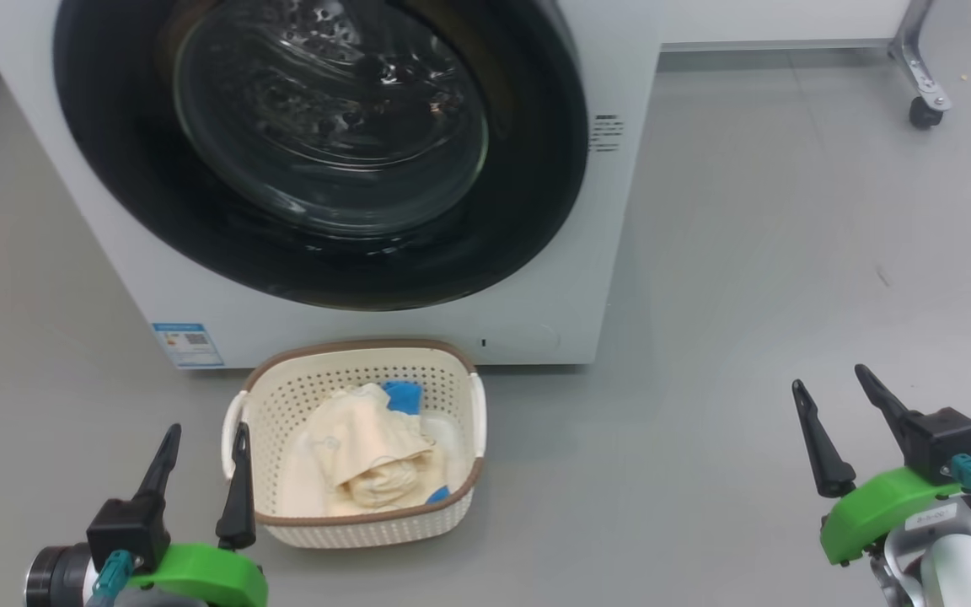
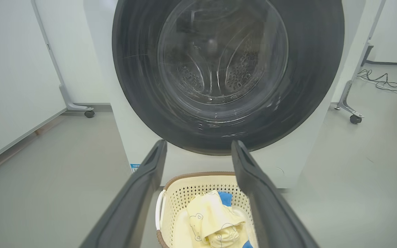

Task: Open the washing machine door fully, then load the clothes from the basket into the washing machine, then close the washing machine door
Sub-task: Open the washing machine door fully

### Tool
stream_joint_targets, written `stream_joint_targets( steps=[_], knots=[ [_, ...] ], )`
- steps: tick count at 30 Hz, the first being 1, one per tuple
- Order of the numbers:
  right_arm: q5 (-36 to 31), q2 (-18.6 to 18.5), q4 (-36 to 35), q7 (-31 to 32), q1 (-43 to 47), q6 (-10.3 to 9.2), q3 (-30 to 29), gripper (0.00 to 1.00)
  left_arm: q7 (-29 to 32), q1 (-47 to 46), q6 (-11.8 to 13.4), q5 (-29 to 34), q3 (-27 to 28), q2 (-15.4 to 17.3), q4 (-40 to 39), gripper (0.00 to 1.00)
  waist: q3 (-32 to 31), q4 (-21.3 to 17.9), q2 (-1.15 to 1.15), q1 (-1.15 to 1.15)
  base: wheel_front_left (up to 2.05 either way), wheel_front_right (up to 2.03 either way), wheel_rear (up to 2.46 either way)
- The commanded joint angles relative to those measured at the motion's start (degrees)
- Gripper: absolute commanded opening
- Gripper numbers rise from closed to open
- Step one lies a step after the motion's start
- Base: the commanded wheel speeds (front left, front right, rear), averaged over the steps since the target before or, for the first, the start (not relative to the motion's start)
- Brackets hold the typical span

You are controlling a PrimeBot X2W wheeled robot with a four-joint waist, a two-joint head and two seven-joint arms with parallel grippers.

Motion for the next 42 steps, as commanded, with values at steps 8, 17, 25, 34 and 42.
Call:
stream_joint_targets(
  steps=[8, 17, 25, 34, 42],
  knots=[
    [0.2, -0.7, -1.6, -0.7, -3.4, 0.00, 0.9, 1.00, -0.6, -2.8, -0.6, 0.5, 1.7, 0.9, -2.1, 1.00, -0.1, -0.3, 0.00, 0.00, 0.77, 0.77, -1.54],
    [0.0, -0.4, -1.9, -0.7, -3.2, 0.00, 0.7, 1.00, -0.6, -2.6, -0.7, 0.7, 1.6, 0.8, -2.5, 1.00, 0.0, -0.5, 0.00, 0.00, 0.15, 0.15, -0.29],
    [-0.1, -0.4, -2.0, -0.7, -3.1, 0.00, 0.5, 1.00, -0.6, -2.4, -0.8, 0.9, 1.5, 0.7, -2.5, 1.00, 0.0, -0.5, 0.00, 0.00, 0.00, 0.00, 0.00],
    [0.0, -0.3, -2.1, -0.8, -3.1, 0.00, 0.5, 1.00, -0.6, -2.3, -0.9, 0.9, 1.5, 0.7, -2.6, 1.00, 0.5, -0.6, 0.00, 0.00, 0.00, 0.00, 0.00],
    [-0.8, -0.6, -3.0, -0.7, -3.7, 0.00, -0.5, 1.00, -0.6, -3.5, -1.0, 1.1, 1.1, 0.8, -3.4, 1.00, 3.0, 0.2, 0.00, 0.00, 0.00, 0.00, 0.00]
  ],
)
